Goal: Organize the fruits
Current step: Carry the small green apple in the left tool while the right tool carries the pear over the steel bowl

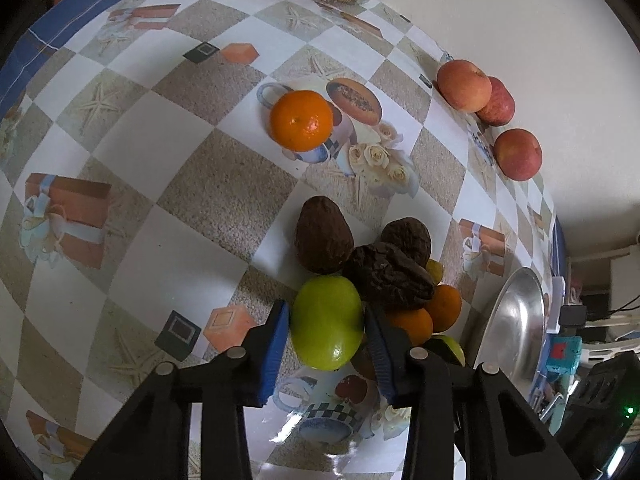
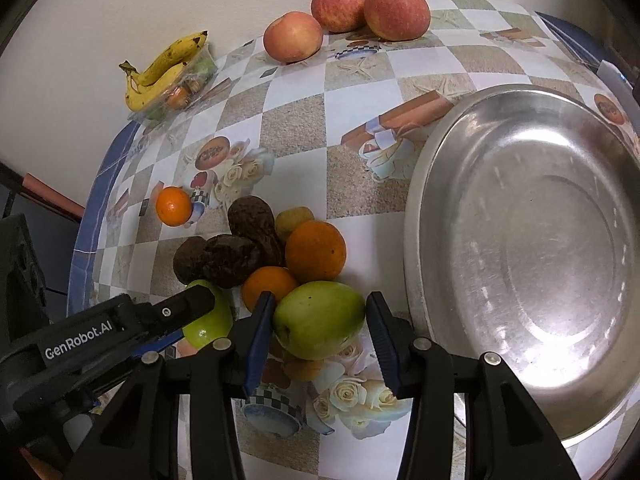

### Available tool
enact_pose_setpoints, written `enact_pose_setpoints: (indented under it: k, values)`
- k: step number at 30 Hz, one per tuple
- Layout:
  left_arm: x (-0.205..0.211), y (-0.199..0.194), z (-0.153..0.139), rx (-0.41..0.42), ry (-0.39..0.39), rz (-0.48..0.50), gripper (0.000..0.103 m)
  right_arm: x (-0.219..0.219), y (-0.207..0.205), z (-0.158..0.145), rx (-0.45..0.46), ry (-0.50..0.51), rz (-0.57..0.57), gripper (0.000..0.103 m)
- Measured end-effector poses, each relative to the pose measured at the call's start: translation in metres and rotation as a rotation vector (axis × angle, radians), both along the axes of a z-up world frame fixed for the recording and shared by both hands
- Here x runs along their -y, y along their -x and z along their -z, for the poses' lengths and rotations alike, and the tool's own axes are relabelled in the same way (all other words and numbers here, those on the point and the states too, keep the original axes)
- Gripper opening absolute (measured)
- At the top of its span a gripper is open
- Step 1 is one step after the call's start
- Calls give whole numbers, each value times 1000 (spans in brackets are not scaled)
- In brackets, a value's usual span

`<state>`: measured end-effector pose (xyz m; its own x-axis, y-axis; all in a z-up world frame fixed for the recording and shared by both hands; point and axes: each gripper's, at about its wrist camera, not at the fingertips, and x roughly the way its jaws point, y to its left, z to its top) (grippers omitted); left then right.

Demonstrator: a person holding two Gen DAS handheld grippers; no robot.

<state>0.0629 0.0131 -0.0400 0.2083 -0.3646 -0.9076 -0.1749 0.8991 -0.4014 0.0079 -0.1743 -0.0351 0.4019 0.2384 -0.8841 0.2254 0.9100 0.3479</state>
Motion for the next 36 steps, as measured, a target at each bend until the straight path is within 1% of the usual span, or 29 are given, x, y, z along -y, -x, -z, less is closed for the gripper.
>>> enact_pose_setpoints:
  k: [4, 6, 11, 13, 16, 18, 20, 23, 25, 29, 32, 34, 36]
  values:
    - [-4, 1, -2, 4, 26, -8, 41, 2, 2, -2, 3, -9, 7, 48]
    - [-4, 1, -8, 23, 41, -6, 41, 3, 3, -6, 14, -19, 9, 48]
    - [-1, 3, -27, 79, 62, 6, 41, 7, 6, -27, 80, -33, 19, 48]
    - [2, 4, -33, 102, 63, 19, 41, 9, 7, -33, 97, -25, 30, 48]
    - [12, 5, -40, 134, 64, 46, 41, 19, 9, -38, 104, 12, 62, 48]
    - [25, 8, -45, 157, 64, 87, 41, 29, 10, -39, 99, 24, 92, 48]
    - [38, 11, -47, 174, 64, 126, 41, 47, 13, -37, 87, 42, 145, 48]
    - [66, 19, -51, 203, 60, 211, 41, 71, 19, -37, 59, 132, 221, 48]
    - [86, 23, -51, 220, 59, 274, 41, 86, 24, -38, 49, 164, 263, 48]
    - [125, 32, -45, 241, 57, 378, 41, 116, 35, -38, 45, 173, 346, 48]
    - [154, 38, -44, 280, 47, 457, 41, 131, 41, -39, 51, 176, 391, 48]
    - [161, 42, -43, 299, 31, 476, 41, 135, 43, -39, 53, 172, 402, 48]
    - [166, 42, -38, 299, 27, 495, 41, 139, 43, -36, 42, 181, 417, 48]
